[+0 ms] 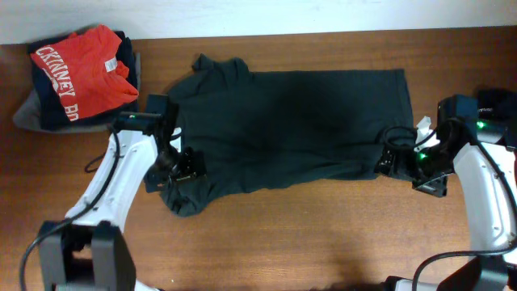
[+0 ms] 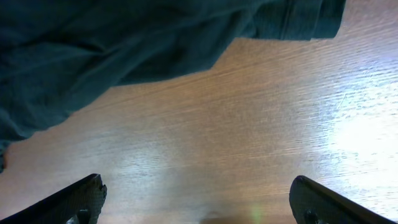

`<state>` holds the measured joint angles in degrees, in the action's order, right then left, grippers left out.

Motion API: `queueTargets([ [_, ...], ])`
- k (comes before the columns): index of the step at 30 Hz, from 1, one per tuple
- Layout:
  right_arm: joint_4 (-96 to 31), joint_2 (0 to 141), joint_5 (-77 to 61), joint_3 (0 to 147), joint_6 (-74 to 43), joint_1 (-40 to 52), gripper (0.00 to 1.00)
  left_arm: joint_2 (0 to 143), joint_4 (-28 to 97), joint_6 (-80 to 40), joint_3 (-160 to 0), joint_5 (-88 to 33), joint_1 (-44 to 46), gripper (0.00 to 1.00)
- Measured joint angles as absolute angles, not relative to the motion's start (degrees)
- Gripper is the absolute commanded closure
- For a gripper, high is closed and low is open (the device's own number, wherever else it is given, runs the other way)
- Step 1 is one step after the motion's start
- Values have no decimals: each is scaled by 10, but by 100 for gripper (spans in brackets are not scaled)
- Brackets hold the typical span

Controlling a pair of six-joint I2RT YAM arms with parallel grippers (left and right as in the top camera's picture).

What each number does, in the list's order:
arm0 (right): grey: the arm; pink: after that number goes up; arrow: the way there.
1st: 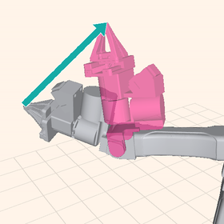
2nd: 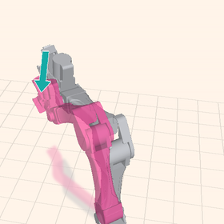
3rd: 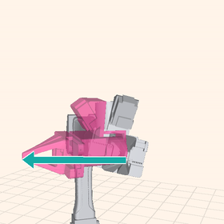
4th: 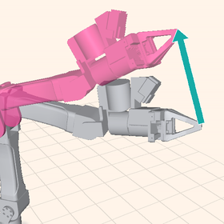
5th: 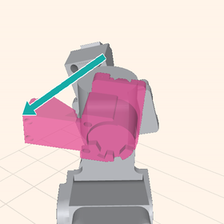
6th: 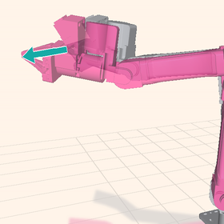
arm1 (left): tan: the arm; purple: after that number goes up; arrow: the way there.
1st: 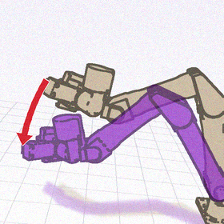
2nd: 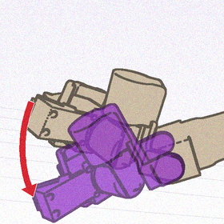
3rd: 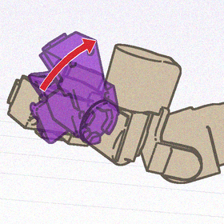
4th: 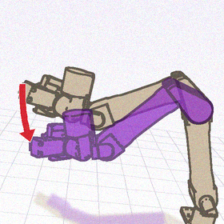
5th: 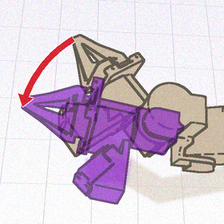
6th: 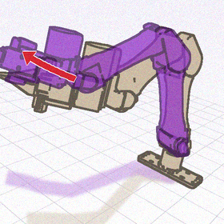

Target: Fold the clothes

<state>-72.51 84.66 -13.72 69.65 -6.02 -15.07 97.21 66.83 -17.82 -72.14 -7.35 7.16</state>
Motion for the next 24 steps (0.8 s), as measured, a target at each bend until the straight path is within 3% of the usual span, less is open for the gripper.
queueTargets([
  [17,-723,847,-141,695,-60,-151,1,1091,612,-150,-720,-81,72,28],
  [21,-723,847,-142,695,-60,-151,1,1092,604,-145,-720,-84,72,37],
  [24,-723,847,-142,695,-60,-151,1,1092,603,-143,-720,-84,72,54],
])
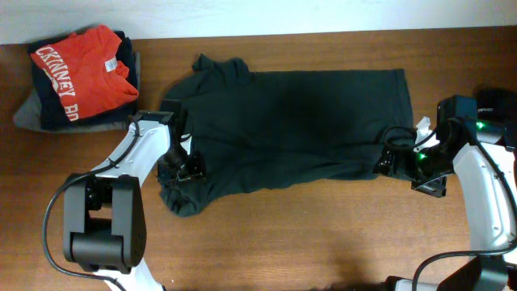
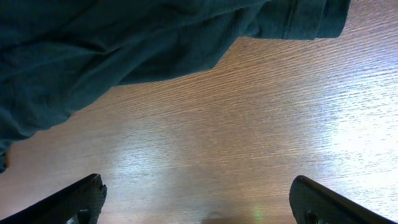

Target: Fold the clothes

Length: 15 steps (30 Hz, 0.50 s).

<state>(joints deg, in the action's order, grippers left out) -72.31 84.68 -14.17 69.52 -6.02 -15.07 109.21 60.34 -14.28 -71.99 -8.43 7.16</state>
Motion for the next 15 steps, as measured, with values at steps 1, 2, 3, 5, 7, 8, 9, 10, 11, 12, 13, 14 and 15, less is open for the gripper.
queueTargets([
  [1,-723,847,-143,695,-60,-151,1,1092,603,-143,-720,-84,72,62],
  [2,-723,847,-143,695,-61,-151,1,1092,602,-140,-720,-85,72,70],
  [3,-723,847,-143,695,-60,-151,1,1092,602,-141,-720,-85,71,77],
  [5,-723,847,-143,695,-60,-151,1,1092,601,-135,-720,-86,70,90],
  [7,-723,847,-143,695,-61,-151,1,1092,601,-135,-719,-86,67,96],
  [8,-723,847,-143,695,-60,-151,1,1092,601,-134,-719,-86,66,99],
  [9,-723,847,-143,695,-60,-151,1,1092,601,-134,-719,-86,63,99],
  [10,-723,847,-143,695,-61,-151,1,1092,601,-132,-719,-86,62,99],
  [11,-723,847,-144,695,-60,-151,1,1092,601,-133,-719,-86,59,99],
  [12,-723,847,-144,695,-60,-151,1,1092,601,-133,-719,-86,56,99],
  [13,-723,847,-145,695,-60,-151,1,1092,601,-133,-719,-84,51,99],
  [14,-723,847,-145,695,-60,-151,1,1092,601,-133,-719,-83,48,99],
  [15,-723,847,-145,695,-61,-151,1,1092,601,-133,-719,-80,43,99],
])
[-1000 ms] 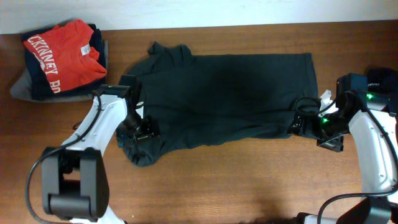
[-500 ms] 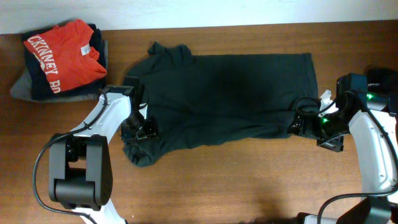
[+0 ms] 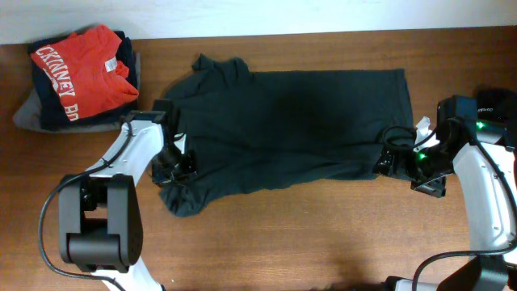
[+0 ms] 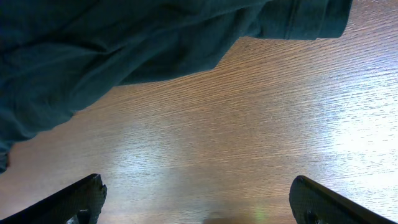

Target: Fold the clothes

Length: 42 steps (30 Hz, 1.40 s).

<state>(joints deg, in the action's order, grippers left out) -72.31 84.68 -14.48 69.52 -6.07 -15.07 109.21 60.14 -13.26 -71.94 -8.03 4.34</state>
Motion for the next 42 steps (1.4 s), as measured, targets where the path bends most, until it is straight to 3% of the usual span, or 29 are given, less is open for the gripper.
queueTargets([
  [17,-684,847,-145,681,-68,-149,0,1093,629,-116,-782,-49,4,99],
  [20,-660,847,-146,660,-74,-144,1,1093,628,-115,-783,-20,3,92],
  [32,-563,850,-176,629,-87,-92,2,1093,625,-146,-783,98,3,86],
  [36,-537,860,-181,629,-127,-64,2,1093,625,-150,-783,106,3,58],
  [39,-512,878,-186,629,-163,-44,2,1093,625,-154,-783,109,3,24],
  [42,-496,903,-192,629,-201,-28,3,1093,625,-156,-783,110,3,15],
])
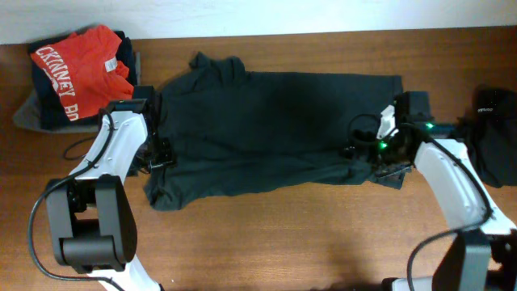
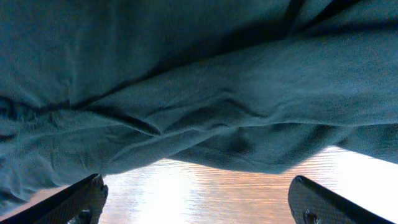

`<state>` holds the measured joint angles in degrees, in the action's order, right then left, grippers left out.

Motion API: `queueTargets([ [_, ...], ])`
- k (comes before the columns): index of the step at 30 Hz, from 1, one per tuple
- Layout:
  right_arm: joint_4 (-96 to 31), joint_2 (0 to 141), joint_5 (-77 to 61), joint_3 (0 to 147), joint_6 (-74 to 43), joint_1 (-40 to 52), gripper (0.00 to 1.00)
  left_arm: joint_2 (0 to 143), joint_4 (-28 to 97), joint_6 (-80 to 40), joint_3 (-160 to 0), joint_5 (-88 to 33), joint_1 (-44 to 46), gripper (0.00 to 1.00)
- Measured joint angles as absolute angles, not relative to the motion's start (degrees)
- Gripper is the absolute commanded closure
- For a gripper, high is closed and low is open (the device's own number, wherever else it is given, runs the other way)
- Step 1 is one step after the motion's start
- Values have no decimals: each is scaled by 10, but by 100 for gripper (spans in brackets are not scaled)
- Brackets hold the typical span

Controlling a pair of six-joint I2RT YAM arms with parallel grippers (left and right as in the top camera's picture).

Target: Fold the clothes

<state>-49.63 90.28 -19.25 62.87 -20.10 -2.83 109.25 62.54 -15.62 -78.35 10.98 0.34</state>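
A dark green shirt (image 1: 275,129) lies spread across the wooden table (image 1: 307,234), its collar end to the left and its lower left corner bunched. My left gripper (image 1: 157,153) sits at the shirt's left edge, apparently pinched on the cloth. Over the hem at the shirt's lower right, my right gripper (image 1: 367,155) stands open. In the right wrist view the shirt (image 2: 186,81) fills the upper part in soft wrinkles. Bare wood shows between the widely parted fingertips (image 2: 84,196) of the right gripper (image 2: 202,205).
A pile of folded clothes with a red printed shirt (image 1: 81,69) on top rests at the back left corner. A black object (image 1: 494,133) stands at the right edge. Bare wood runs along the table's front.
My left gripper has moved left and slightly back, and the shirt's bunched left side has shifted left with it. My right gripper has moved left from beside the hem to over the shirt.
My left gripper rested on the shirt's lower left part and crept a little leftward over the earlier moments. My right gripper stayed open over bare wood just off the right hem. Now the shirt's left side lies further left and the right gripper is above the cloth.
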Motion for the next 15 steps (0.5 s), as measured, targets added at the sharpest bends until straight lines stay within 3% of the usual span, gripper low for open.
queueTargets([
  [3,-490,930,-197,629,-239,-17,3,1093,628,-157,-783,110,3,9],
  [15,-430,994,-216,628,-321,-13,5,1093,629,-158,-783,110,3,5],
])
